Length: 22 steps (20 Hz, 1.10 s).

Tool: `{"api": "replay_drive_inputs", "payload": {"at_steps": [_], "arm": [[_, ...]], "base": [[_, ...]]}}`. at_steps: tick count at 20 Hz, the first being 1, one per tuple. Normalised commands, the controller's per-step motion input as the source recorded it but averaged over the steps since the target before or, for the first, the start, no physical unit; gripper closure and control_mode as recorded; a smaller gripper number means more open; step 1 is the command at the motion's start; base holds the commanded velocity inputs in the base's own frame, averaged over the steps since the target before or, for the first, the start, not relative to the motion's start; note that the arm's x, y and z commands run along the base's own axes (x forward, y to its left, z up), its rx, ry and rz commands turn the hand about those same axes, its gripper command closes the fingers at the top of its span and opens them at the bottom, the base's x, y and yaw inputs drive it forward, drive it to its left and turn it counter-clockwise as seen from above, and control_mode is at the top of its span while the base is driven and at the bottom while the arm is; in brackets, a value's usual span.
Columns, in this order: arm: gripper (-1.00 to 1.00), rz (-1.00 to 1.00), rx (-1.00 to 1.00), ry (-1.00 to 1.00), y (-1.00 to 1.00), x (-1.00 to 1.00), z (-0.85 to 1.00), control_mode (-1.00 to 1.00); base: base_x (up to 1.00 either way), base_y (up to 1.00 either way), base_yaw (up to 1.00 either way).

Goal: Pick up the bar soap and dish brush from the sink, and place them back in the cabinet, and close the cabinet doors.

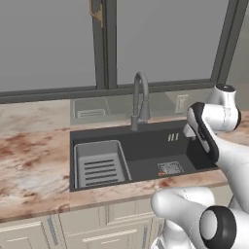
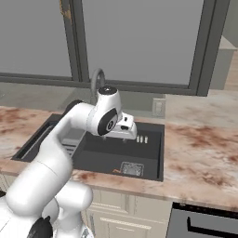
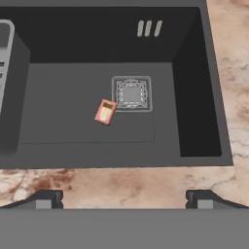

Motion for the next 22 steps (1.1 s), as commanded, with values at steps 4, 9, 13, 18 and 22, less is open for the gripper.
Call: {"api": "replay_drive_inputs", "payload": {"at_steps": [4, 9, 13, 18, 22], "arm": [[-1.00, 0.00, 0.00, 0.00, -0.01, 0.18, -0.15, -1.00], [-1.00, 0.00, 0.00, 0.01, 0.00, 0.19, -0.17, -1.00], [-1.00, 0.00, 0.00, 0.02, 0.04, 0.12, -0.24, -1.00], [-1.00, 0.00, 0.00, 0.04, 0.09, 0.10, -0.20, -1.00], [-1.00, 0.00, 0.00, 0.01, 0.01, 0.05, -0.13, -1.00]], "base": [[0.00, 0.00, 0.00], [0.00, 0.00, 0.00], [0.00, 0.00, 0.00], [0.00, 0.00, 0.00], [0.00, 0.00, 0.00]]}}
